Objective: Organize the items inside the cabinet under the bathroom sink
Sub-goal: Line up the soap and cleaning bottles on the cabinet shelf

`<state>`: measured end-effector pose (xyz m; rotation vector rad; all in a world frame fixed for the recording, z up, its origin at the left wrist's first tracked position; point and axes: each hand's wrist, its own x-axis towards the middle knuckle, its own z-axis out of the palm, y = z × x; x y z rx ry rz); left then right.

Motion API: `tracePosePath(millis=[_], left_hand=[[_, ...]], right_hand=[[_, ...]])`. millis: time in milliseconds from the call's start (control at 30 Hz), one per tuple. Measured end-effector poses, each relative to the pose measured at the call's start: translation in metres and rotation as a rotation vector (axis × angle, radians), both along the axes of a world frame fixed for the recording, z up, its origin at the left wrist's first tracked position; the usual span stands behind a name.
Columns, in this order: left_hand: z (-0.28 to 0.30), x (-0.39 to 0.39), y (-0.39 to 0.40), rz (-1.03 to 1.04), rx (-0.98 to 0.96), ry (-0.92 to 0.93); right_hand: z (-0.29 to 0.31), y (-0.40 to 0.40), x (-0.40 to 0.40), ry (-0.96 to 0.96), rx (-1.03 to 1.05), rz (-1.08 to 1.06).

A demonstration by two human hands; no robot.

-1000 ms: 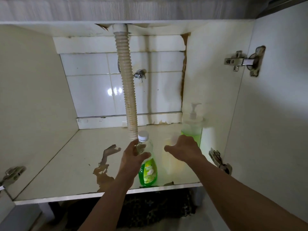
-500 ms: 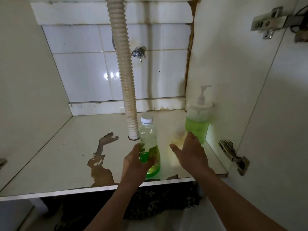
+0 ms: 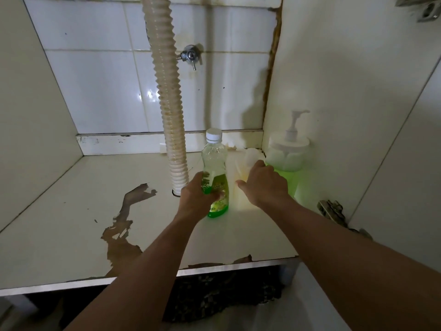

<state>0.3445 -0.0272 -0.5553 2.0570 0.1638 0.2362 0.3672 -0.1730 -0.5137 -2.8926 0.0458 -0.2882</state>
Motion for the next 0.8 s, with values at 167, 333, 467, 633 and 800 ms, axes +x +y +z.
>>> tracePosePath(millis=[167,333,467,633,800], left_hand=[[0.006,0.017,0.000,-0.021,0.105,0.070],[0.014,-0.003,-0.002,0.001,0.239,0.173],[0.018,-0.040,0.000,0.035,0.284,0.013],[0.015,-0.109,0.001,0.041,0.294,-0.144],[-0.005,-0.172,0.012,-0.333,0.552,0.171]], right_hand=[[0.001,0.003,0.009,0.011,-0.094,-0.002],[0.010,-0.001,-0.003,0.076,-0.111,0.004],[0.007,-0.012,-0.050,0.016,0.088,0.031],[-0.036,-0.033,-0.123,0.027,0.619,-0.017],[-0.100,-0.027,-0.178,0.201,0.623,0.106]])
